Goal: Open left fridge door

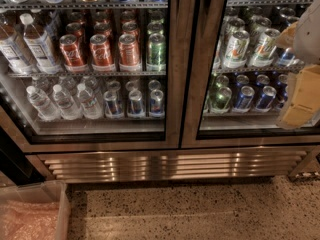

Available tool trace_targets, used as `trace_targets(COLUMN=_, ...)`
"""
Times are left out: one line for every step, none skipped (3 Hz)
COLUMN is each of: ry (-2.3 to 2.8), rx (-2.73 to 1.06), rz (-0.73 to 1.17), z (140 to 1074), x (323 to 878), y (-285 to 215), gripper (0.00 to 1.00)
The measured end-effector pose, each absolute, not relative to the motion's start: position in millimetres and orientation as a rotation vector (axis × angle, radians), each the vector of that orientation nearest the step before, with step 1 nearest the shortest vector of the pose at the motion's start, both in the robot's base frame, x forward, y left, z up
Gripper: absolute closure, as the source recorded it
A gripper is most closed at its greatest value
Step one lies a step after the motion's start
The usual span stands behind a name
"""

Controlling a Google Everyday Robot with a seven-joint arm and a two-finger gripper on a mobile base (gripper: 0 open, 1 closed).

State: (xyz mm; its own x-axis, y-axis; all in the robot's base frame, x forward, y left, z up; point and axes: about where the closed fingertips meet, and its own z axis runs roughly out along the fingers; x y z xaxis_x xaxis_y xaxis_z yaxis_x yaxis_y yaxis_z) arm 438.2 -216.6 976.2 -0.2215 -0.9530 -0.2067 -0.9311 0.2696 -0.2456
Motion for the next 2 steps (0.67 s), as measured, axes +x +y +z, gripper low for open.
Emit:
trace_targets(ry=2.232, rx=-1.725, rz=-0.098, z=976.2, x=438.3, y=-216.5, gripper=0.00)
trace_targets(ry=2.194, rx=-1.715, rz=-0.031, z=979.7, x=451.5, y=-202.4, gripper=0.00)
